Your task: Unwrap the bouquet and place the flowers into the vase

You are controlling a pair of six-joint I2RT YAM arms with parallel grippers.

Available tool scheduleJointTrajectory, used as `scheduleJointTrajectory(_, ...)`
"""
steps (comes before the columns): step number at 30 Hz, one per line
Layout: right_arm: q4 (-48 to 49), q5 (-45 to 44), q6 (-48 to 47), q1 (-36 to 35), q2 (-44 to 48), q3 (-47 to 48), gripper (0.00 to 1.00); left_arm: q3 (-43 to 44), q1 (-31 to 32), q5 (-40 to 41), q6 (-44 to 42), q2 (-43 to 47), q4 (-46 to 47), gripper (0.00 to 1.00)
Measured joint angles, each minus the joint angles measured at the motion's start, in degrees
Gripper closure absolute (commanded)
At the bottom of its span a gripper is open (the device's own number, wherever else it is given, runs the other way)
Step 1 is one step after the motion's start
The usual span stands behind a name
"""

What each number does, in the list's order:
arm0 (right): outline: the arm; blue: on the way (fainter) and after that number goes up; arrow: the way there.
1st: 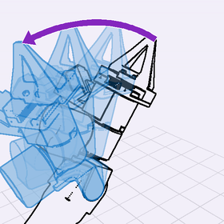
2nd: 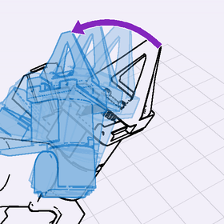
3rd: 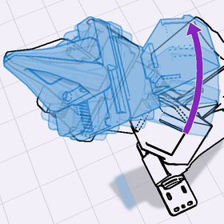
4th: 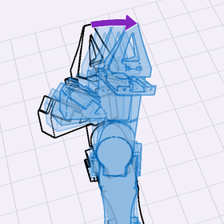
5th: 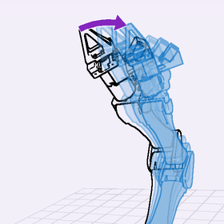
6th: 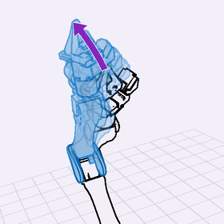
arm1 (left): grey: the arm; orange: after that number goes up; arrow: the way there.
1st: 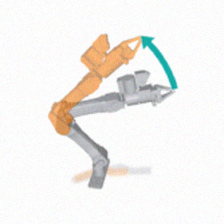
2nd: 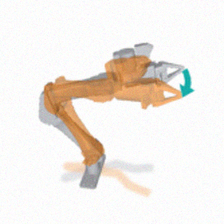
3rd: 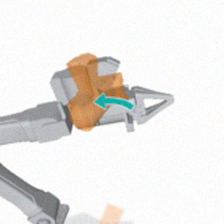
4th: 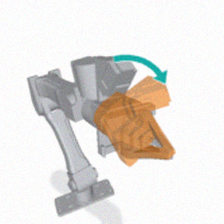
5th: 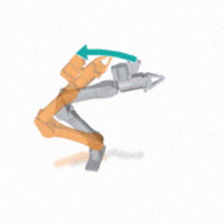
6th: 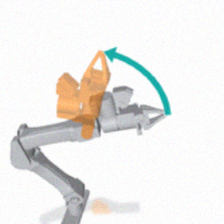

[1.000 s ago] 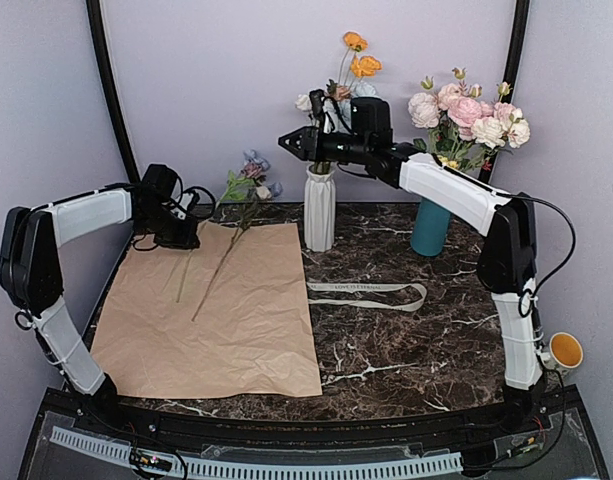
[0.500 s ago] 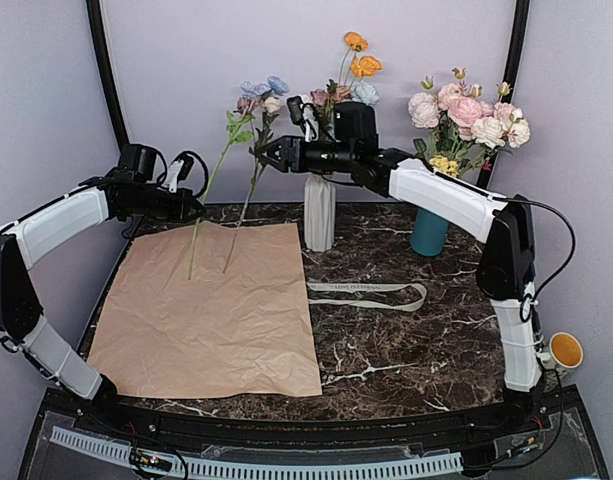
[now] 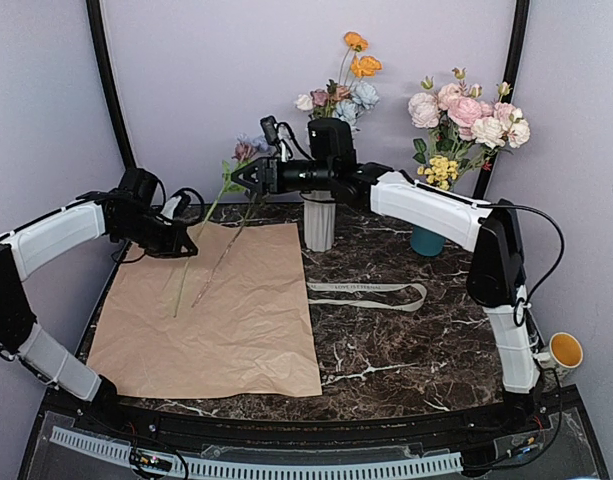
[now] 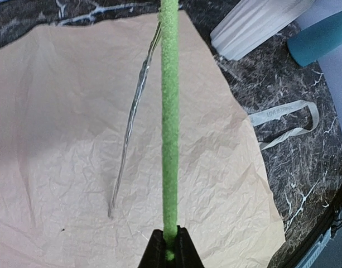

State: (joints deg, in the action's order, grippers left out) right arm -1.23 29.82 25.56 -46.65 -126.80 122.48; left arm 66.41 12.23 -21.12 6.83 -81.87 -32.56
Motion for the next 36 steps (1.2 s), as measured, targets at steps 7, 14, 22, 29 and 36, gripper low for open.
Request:
scheduleJointTrajectory(7,-0.1,-0.6,0.3,-0.1,-1.3,0.0,0.48,0.8,0.9,17.8,5.2,-6.8,-7.0,1.00)
scheduleJointTrajectory(14,-0.2,-2.8,0.4,-0.1,-1.4,0.0,0.49,-1.6,4.5,30.1,0.7,3.9,-2.5,1.00)
scheduleJointTrajectory(22,-0.5,-5.8,0.5,-0.1,-4.0,0.0,0.49,-4.7,8.7,31.1,-6.9,12.4,1.2,1.00)
scheduleJointTrajectory(29,1.1,-3.3,0.6,-0.1,-5.0,0.3,0.49,-5.4,8.6,21.2,-6.1,16.0,4.5,1.00)
scheduleJointTrajectory(36,7.4,3.2,2.6,-0.1,-5.0,1.5,0.51,-5.5,8.6,7.7,-4.8,16.4,9.5,1.00)
